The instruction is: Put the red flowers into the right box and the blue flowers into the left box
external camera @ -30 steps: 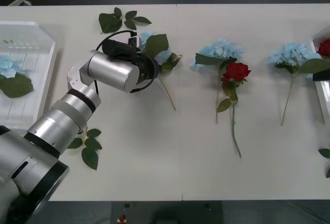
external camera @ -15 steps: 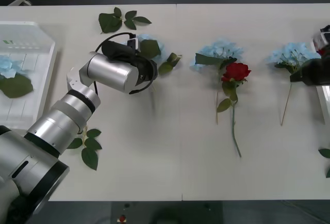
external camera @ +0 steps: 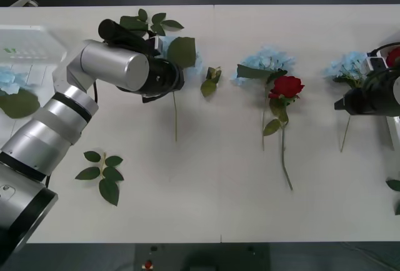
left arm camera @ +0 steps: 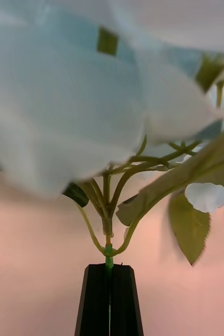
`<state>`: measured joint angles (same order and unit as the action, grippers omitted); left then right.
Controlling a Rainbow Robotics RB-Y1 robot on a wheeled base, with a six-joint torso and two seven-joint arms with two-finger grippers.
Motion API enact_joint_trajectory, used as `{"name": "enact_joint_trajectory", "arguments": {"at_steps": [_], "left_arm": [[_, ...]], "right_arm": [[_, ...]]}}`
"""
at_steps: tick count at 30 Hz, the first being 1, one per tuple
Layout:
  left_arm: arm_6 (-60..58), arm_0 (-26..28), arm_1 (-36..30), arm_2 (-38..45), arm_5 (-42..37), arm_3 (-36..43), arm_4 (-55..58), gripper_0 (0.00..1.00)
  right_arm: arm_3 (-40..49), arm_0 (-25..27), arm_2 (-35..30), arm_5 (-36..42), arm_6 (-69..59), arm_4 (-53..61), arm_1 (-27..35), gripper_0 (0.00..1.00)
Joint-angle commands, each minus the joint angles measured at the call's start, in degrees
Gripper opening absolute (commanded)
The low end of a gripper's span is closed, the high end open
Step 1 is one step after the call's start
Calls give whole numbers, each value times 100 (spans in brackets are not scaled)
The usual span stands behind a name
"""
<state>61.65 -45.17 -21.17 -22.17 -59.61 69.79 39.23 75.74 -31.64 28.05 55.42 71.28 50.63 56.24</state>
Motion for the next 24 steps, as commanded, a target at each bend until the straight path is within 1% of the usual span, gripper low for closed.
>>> {"name": "enact_joint_trajectory", "arguments": {"at_steps": [1,2,4,7,10,15,19,21,22,24], "left_arm": [[31,-141,-361,459,-684,861,234,0],[40,-88,-475,661,-974,1186,313,0],[92,8,-633,890,-1281,1573,374,0],[215,202,-1020,1285,-1686,2259,401,0],[664,404,-1468,1725,-1993,2847,418,0],[1490,887,-2224,2428,-2002,3419,471,0],[1973,1432,-2831,2973,-1888,3594,471,0],[2219,1713,-3112,3228,-1765,3603,436,0],[2404,1942,-3323,3421,-1615,3603,357,0],[2553,2197,-3490,3641,-1439,3586,313,0]], "right_arm": [[-192,-202,-62,-171,-97,-167,-131,100],[-271,-202,-62,-251,-88,-194,-193,100],[-367,-202,-62,-374,-88,-185,-246,100],[-508,-220,-71,-514,-88,-299,-386,100],[-666,-255,-71,-664,-79,-343,-509,100],[-851,-343,-106,-725,-79,-378,-632,100],[-921,-387,-150,-734,-70,-387,-694,100],[-921,-387,-185,-725,-62,-396,-729,90],[-930,-378,-194,-734,-53,-440,-738,82],[-939,-378,-194,-734,-44,-519,-773,75]]}}
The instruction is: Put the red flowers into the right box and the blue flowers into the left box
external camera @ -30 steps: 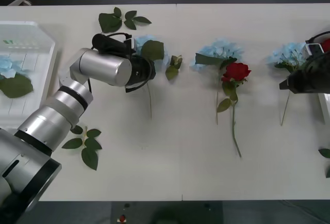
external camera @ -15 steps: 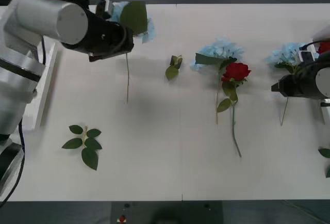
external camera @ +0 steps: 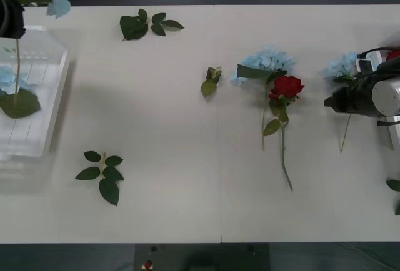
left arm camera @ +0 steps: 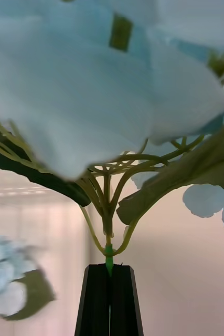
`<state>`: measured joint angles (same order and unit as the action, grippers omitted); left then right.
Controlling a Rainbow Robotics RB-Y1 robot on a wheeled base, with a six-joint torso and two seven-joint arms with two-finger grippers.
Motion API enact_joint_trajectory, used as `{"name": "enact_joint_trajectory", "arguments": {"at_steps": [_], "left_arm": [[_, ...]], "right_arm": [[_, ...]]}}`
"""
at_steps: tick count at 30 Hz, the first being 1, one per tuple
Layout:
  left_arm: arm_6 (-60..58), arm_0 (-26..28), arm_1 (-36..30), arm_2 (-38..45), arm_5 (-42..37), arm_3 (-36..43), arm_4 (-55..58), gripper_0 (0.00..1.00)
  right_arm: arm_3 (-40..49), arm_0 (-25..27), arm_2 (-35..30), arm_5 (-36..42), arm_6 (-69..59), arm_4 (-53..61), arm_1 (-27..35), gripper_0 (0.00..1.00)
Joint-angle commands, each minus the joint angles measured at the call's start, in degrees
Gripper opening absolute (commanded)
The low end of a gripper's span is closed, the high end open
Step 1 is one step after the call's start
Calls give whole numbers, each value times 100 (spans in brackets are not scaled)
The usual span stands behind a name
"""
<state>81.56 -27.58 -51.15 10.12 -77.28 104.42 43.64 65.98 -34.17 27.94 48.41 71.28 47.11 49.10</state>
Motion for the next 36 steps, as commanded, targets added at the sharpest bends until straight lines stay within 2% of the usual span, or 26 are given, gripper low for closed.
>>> {"name": "enact_joint_trajectory", "arguments": {"at_steps": [1,3,5,7,9,12,13,14,16,18,19,23,27,32,33,34,36], "left_arm": [[712,639,-633,570,433,114,-146,0],[835,894,-800,693,521,88,-225,0],[853,1193,-984,719,741,-97,-436,0],[870,1334,-1037,719,934,-317,-550,0],[932,1457,-1054,719,1171,-607,-655,0],[1169,1527,-1046,719,1479,-1081,-805,0],[1318,1518,-1046,710,1611,-1310,-805,0],[1397,1518,-1046,693,1707,-1433,-805,0],[1600,1518,-1046,605,2112,-1846,-796,0],[1635,1518,-1037,482,2446,-2136,-752,0],[1635,1518,-1046,420,2569,-2250,-708,0],[1644,1509,-1037,104,3043,-2672,-550,0],[1635,1457,-1046,-107,3298,-2839,-506,0],[1644,1448,-1037,-168,3298,-2839,-392,1],[1644,1448,-1037,-168,3289,-2839,-321,5],[1652,1448,-1046,-168,3289,-2839,-242,15],[1679,1448,-1046,-168,3281,-2848,-111,43]], "right_arm": [[20,-134,-183,-42,-35,-219,-85,73],[2,-125,-175,-51,-35,-290,-111,67],[-15,-125,-175,-60,-27,-334,-147,67],[-15,-125,-183,-69,-27,-351,-155,66],[-42,-125,-175,-77,-27,-351,-164,60],[-103,-125,-175,-130,0,-342,-173,46],[-121,-125,-183,-139,17,-342,-191,38],[-121,-125,-183,-139,17,-369,-191,35],[-121,-125,-175,-174,35,-422,-217,16],[-121,-125,-183,-183,44,-430,-217,4],[-130,-134,-183,-183,53,-430,-217,1],[-130,-125,-254,-183,105,-290,-191,0],[-130,-204,-491,-7,553,405,-32,0],[-130,-450,-1141,793,1819,2101,249,0],[-130,-476,-1247,907,2065,2558,275,0],[-130,-494,-1335,968,2303,3138,310,0],[-130,-503,-1423,977,2927,4158,337,0]]}}
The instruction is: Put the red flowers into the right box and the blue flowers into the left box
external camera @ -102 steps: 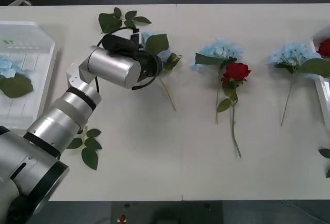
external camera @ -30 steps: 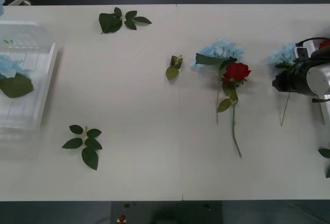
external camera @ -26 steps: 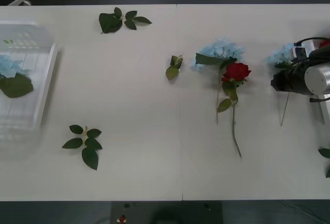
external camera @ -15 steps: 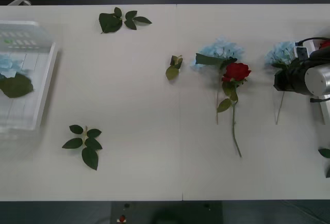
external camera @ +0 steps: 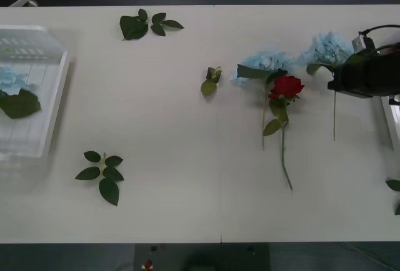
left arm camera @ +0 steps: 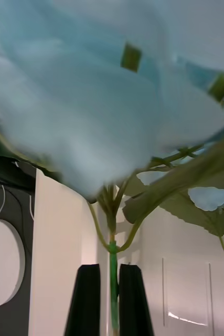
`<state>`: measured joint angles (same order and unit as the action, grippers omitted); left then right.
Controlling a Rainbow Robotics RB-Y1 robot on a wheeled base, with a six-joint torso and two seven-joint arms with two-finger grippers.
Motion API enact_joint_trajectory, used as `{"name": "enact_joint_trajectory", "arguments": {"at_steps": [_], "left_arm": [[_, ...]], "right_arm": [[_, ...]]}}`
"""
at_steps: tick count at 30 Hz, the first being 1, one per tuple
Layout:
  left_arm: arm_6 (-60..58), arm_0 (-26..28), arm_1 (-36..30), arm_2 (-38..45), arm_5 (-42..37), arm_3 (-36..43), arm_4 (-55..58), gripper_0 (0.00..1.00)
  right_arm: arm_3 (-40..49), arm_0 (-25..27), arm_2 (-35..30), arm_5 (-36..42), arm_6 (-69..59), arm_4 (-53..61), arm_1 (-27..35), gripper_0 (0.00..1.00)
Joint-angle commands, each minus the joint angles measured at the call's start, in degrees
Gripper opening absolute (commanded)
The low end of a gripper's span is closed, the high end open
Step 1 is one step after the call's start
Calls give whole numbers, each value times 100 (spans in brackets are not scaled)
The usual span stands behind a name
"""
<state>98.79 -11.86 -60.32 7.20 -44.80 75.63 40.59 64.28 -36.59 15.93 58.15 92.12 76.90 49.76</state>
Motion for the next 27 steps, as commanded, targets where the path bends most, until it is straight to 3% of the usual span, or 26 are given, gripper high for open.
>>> {"name": "enact_joint_trajectory", "arguments": {"at_steps": [1,7,11,15,18,22,27], "left_arm": [[-44,-123,-120,123,15,31,203,49],[26,-123,-129,229,-468,145,643,80],[474,-123,-129,739,-1628,664,1249,96],[834,-123,-129,1327,-3052,1446,1952,97],[843,-123,-129,1459,-3553,2105,2629,97],[817,-132,126,1283,-3369,2720,3447,97],[773,-141,750,202,-2121,3089,4097,100]], "right_arm": [[41,-261,-240,3,1080,1442,271,0],[50,-261,-257,3,3480,3332,263,0],[217,-261,-248,170,4543,4281,175,0],[753,-261,-231,82,4859,4852,87,0],[1394,-261,-11,-410,4780,5195,104,0],[2229,-305,631,-1333,4719,5766,113,0],[3407,-463,1835,-3389,4719,6215,-80,0]]}}
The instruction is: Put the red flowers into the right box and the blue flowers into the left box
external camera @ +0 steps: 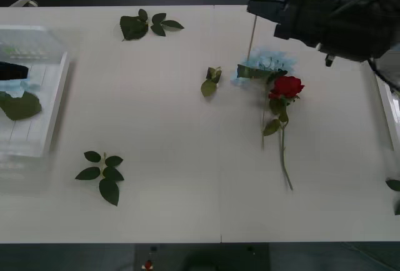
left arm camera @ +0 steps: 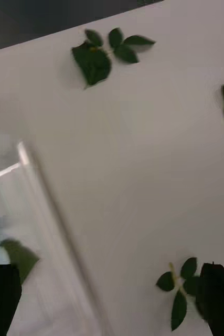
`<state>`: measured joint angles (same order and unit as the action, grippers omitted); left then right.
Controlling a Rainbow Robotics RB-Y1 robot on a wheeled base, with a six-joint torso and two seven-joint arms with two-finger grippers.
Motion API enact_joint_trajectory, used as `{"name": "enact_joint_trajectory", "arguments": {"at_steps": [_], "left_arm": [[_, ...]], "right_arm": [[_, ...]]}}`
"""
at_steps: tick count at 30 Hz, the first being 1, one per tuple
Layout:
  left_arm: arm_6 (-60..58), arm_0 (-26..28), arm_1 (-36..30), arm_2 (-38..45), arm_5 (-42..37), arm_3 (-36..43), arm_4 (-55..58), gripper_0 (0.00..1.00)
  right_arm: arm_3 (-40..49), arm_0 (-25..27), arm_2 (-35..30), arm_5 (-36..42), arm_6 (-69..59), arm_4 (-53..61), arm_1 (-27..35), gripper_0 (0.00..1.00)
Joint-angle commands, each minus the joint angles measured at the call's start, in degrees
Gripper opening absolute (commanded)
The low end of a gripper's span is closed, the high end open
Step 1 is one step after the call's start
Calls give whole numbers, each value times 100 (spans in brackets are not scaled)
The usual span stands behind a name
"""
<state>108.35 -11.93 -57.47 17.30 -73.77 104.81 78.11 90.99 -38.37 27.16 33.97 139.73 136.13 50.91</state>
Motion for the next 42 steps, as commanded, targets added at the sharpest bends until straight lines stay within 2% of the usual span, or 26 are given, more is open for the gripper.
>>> {"name": "enact_joint_trajectory", "arguments": {"at_steps": [1,3,5,12,19,26,28,36,38,39,40,41,42], "left_arm": [[-174,-125,535,-921,926,181,390,100],[-95,-125,816,-1396,1357,181,592,100],[81,-125,1019,-1721,1655,181,829,100],[1153,-11,1757,-2529,2411,181,1813,100],[1882,6,2311,-2591,2446,181,2543,100],[2006,-152,2565,-2591,2684,172,2587,100],[2014,-248,2644,-2591,2807,172,2543,92],[2006,-591,3005,-2591,3097,-57,2130,82],[2023,-662,3102,-2591,3097,-162,2121,73],[2032,-697,3145,-2600,3097,-232,2103,57],[2041,-723,3163,-2591,3097,-268,2077,32],[2041,-723,3163,-2591,3097,-276,2060,20],[2023,-723,3163,-2591,3097,-276,2033,0]], "right_arm": [[815,-285,800,-1147,-33,335,-266,0],[973,-303,1055,-1692,2,344,-618,0],[964,-303,1099,-1832,20,238,-864,0],[648,-303,1072,-1832,37,-553,-1382,0],[586,-303,1072,-1797,20,-658,-1435,0],[569,-303,1072,-1789,11,-658,-1444,0],[569,-303,1072,-1780,11,-658,-1435,0],[577,-294,1072,-1762,2,-658,-1426,0],[577,-294,1072,-1771,2,-658,-1435,0],[577,-294,1072,-1762,2,-658,-1435,0],[577,-303,1072,-1771,2,-658,-1435,0],[577,-303,1072,-1762,2,-658,-1435,0],[569,-294,1072,-1771,11,-658,-1435,0]]}}
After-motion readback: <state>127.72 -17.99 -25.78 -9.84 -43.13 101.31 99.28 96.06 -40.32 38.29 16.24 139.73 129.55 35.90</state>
